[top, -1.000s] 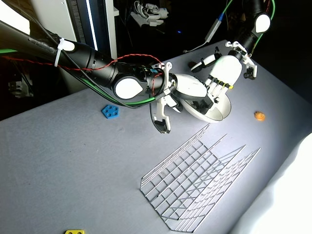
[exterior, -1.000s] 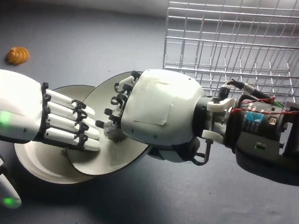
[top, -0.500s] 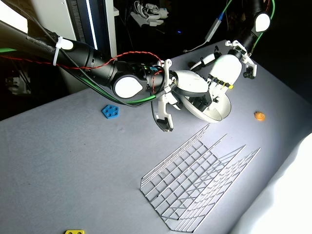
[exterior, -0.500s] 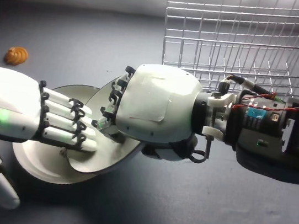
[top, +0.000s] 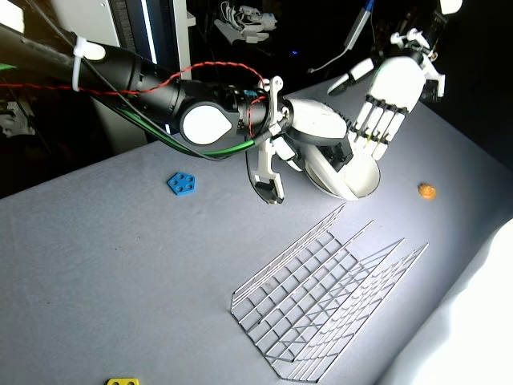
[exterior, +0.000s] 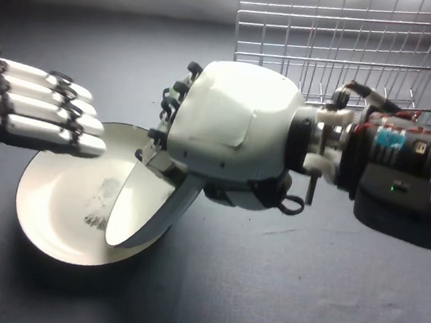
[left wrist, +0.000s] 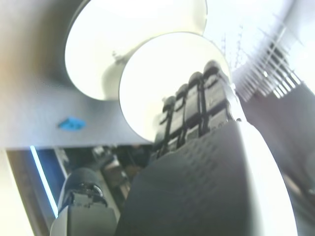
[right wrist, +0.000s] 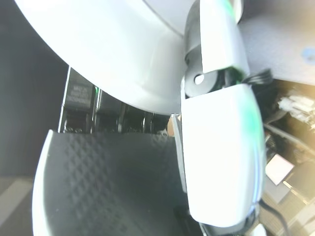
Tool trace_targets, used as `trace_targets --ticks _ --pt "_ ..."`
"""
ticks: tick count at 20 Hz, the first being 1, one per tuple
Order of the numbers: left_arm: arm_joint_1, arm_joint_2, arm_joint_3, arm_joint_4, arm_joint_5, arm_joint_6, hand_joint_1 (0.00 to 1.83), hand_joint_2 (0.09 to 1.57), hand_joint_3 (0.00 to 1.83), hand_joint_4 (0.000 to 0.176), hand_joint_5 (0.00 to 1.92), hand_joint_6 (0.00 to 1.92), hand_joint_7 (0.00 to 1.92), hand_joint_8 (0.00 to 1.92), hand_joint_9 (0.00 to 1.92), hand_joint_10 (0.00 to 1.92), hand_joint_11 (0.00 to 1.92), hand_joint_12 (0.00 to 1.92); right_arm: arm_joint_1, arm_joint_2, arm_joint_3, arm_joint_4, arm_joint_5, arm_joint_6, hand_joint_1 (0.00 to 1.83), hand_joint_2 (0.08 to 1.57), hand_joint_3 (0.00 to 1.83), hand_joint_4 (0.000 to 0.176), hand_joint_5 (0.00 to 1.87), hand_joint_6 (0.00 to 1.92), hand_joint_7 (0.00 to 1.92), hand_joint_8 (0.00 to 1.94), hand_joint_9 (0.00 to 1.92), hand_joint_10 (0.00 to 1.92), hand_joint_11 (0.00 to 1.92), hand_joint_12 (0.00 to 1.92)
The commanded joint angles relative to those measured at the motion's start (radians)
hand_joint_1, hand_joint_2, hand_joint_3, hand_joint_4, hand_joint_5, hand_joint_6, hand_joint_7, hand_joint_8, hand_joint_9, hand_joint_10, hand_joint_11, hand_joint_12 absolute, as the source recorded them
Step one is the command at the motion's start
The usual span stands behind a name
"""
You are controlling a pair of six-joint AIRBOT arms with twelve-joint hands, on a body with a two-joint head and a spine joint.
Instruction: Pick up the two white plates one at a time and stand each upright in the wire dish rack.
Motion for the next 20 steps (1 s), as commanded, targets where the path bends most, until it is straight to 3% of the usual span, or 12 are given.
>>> trace_targets --ticks 1,8,12,20 --pt "-0.008 0.029 -0.006 -0.074 -0.03 -0.008 0.0 1.03 0.01 0.0 0.0 0.0 0.0 0.0 0.0 0.0 0.0 0.0 0.02 0.009 -0.015 0.014 0.12 0.014 1.38 1.1 0.0 0.0 0.94 1.08 1.0 0.89 0.93 1.1 0.75 1.15" --pt "-0.04 0.132 -0.022 -0.081 -0.039 -0.059 0.0 1.02 0.0 0.0 0.0 0.0 0.0 0.0 0.0 0.0 0.0 0.0 0.077 0.065 -0.066 0.025 0.121 0.144 1.38 1.11 0.0 0.0 0.94 1.09 0.99 0.9 0.94 1.09 0.75 1.16" --pt "-0.048 0.172 -0.021 -0.1 -0.039 -0.065 0.0 1.02 0.0 0.0 0.0 0.0 0.0 0.0 0.0 0.0 0.0 0.0 0.126 0.105 -0.081 0.025 0.121 0.322 1.37 1.11 0.0 0.0 0.93 1.1 1.01 0.87 0.92 1.12 0.74 1.16" --pt "-0.071 0.177 0.023 -0.086 -0.05 -0.091 0.0 1.02 0.0 0.0 0.0 0.0 0.0 0.0 0.0 0.0 0.0 0.0 0.209 0.179 -0.086 0.025 0.136 0.604 1.37 1.11 0.0 0.0 0.93 1.09 1.0 0.88 0.92 1.12 0.74 1.17"
